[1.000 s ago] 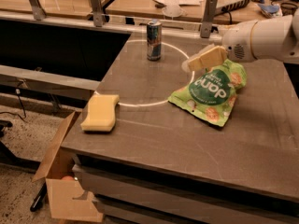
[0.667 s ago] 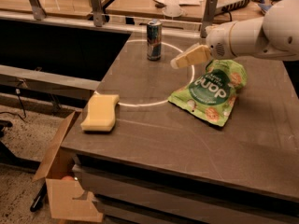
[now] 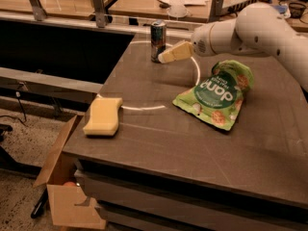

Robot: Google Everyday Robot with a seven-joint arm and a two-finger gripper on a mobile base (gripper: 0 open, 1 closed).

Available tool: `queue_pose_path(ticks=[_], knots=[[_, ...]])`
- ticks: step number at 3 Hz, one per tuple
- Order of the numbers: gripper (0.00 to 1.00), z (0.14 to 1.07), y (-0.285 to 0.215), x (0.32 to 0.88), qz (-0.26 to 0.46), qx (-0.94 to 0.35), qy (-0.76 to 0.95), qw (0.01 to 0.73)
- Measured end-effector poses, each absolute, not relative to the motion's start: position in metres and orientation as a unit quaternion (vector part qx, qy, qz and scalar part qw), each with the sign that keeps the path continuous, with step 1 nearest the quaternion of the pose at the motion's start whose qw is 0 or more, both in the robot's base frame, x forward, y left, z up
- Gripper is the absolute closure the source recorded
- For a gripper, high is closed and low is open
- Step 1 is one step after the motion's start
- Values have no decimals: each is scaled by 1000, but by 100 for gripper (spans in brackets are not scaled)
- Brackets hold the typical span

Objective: Move redbull can near sponge

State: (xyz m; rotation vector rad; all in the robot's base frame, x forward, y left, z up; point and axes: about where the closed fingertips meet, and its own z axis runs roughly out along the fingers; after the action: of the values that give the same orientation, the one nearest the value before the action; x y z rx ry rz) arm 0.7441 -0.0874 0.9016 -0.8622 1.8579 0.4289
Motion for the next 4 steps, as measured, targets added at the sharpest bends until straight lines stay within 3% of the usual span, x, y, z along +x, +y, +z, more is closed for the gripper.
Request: queue_pose_path(ticks=[2,4], knots=[[0,905,-32,768,233,-345,727,546],[49,914,8,785,242,-412,679,557]])
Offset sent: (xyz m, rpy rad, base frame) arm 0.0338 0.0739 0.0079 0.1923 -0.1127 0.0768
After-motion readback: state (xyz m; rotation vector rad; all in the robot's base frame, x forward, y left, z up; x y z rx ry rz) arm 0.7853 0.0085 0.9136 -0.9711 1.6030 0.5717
